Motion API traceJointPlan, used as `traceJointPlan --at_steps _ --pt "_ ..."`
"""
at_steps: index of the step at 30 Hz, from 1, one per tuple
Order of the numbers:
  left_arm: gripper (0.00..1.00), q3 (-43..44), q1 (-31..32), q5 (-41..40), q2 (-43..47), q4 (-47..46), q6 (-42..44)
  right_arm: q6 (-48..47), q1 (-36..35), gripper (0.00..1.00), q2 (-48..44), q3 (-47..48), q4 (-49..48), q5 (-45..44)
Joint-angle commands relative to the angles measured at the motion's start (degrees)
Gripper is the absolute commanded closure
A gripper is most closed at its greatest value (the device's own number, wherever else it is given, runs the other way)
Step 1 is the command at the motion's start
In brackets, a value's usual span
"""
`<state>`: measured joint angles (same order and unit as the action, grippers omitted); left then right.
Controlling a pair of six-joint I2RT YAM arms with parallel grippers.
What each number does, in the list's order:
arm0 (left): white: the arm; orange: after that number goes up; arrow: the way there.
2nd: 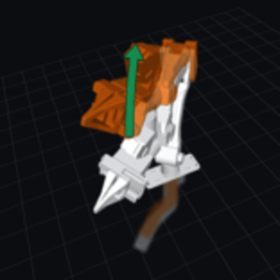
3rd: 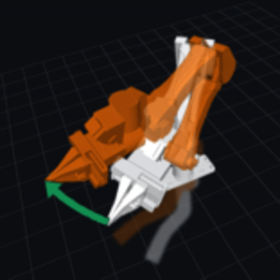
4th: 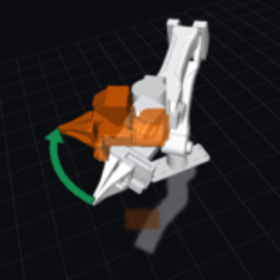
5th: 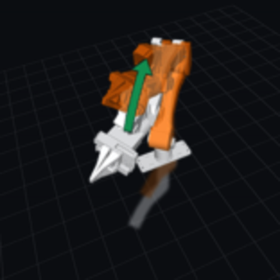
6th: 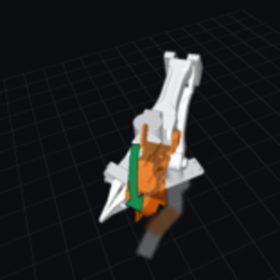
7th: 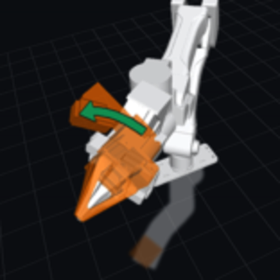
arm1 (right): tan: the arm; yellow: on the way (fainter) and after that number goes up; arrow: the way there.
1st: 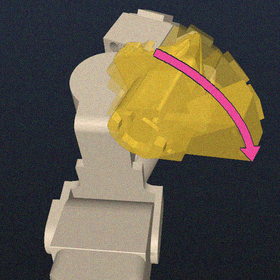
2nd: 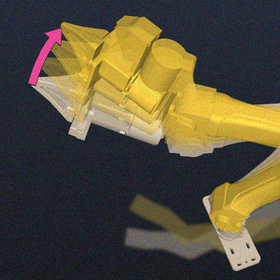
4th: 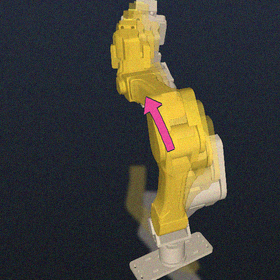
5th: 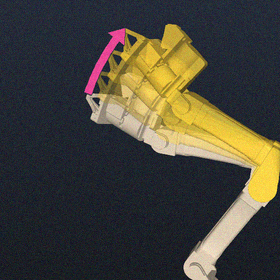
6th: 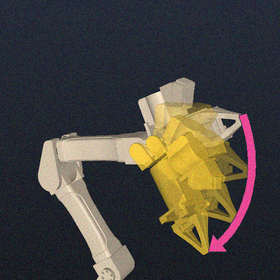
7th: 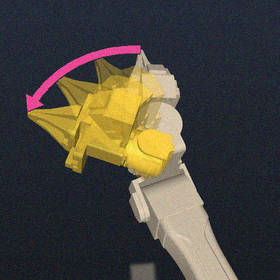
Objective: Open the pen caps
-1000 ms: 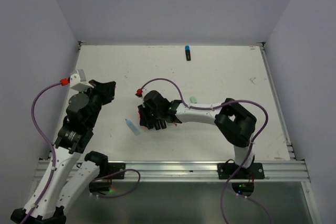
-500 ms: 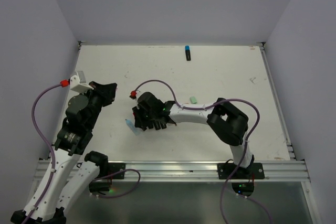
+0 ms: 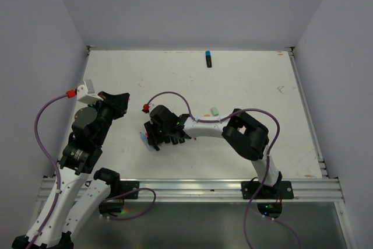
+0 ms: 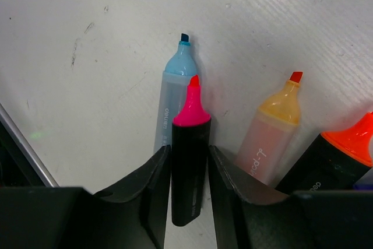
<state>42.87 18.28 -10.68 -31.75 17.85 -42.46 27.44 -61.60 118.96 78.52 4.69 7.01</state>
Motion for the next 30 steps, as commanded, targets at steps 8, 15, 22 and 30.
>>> traceJointPlan --at_steps 8,15,22,30 --pt "1.0 -0.42 -0.18 1.1 -0.51 0.09 0.09 -1.51 -0.45 0.56 -4.78 -1.08 -2.49 -3.66" --pt "1.0 -1.74 -0.18 5.75 -4.45 -3.69 0.88 -3.79 -0.27 0.51 -19.53 -5.65 1.63 -8.66" --pt "1.0 -2.71 1.05 23.04 -20.16 -12.74 2.12 1.12 15.43 0.5 -39.3 -19.0 10.78 -12.64" --pt "1.0 1.85 19.76 19.3 -39.25 -22.68 1.85 -0.99 34.08 0.49 -54.87 -25.6 17.54 -10.7"
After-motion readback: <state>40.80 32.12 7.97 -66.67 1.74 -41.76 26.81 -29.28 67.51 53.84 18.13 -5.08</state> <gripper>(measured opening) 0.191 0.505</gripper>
